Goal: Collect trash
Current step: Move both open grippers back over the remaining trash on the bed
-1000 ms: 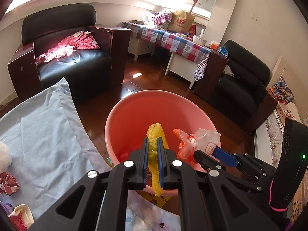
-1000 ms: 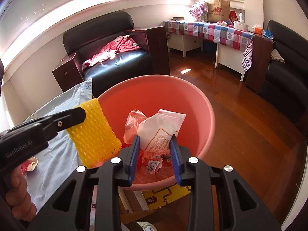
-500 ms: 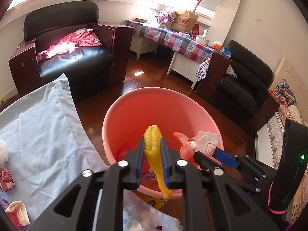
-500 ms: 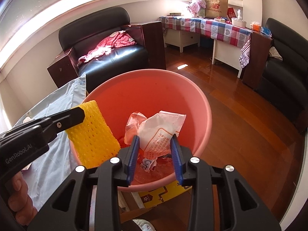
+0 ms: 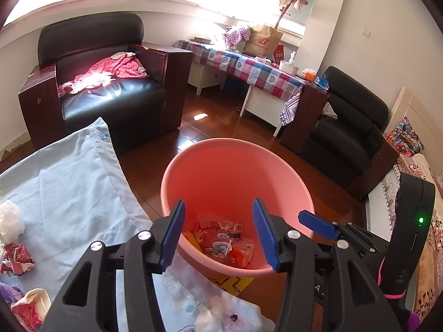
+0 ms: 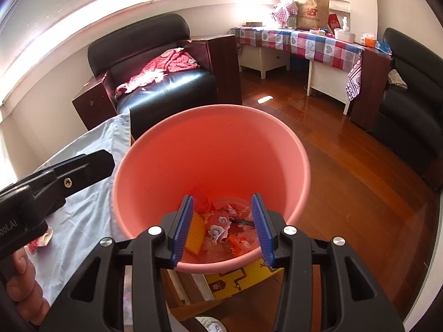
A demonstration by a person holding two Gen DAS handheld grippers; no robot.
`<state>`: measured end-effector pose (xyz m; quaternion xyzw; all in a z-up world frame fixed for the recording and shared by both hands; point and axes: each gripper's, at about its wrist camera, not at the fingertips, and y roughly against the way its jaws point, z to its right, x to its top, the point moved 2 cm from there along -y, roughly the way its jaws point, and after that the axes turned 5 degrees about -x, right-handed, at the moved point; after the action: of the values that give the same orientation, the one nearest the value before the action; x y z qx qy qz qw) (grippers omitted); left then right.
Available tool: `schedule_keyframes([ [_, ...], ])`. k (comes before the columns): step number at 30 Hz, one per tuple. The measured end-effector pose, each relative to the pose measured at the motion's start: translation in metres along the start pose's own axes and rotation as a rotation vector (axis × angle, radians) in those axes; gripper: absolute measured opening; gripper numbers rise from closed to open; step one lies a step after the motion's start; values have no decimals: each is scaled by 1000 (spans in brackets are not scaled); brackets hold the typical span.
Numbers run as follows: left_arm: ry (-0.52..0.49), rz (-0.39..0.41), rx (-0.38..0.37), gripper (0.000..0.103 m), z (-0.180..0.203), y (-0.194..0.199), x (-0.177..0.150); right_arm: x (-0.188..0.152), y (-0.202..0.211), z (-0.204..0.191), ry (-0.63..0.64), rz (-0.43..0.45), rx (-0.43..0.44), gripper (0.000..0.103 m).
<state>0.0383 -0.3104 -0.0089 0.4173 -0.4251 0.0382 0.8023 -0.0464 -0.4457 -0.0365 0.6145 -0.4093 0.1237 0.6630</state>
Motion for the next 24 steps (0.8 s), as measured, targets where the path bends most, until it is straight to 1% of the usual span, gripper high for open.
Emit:
schedule_keyframes([
  [5,26,26,-3,51,-11,20,-1,-2,15,-12,16,41,7,44],
  [11,36,43,14,51,-27,46,-6,-3,32,-32,37,71,55,44],
  [14,39,47,29,53,-38,61,-13,-4,39,-47,60,76,79,44],
  [18,50,63,61,53,-57,83,-24,-8,45,-69,85,76,123,44],
  [24,53,80,155,53,-93,119,-45,-17,47,-107,156,48,162,44],
])
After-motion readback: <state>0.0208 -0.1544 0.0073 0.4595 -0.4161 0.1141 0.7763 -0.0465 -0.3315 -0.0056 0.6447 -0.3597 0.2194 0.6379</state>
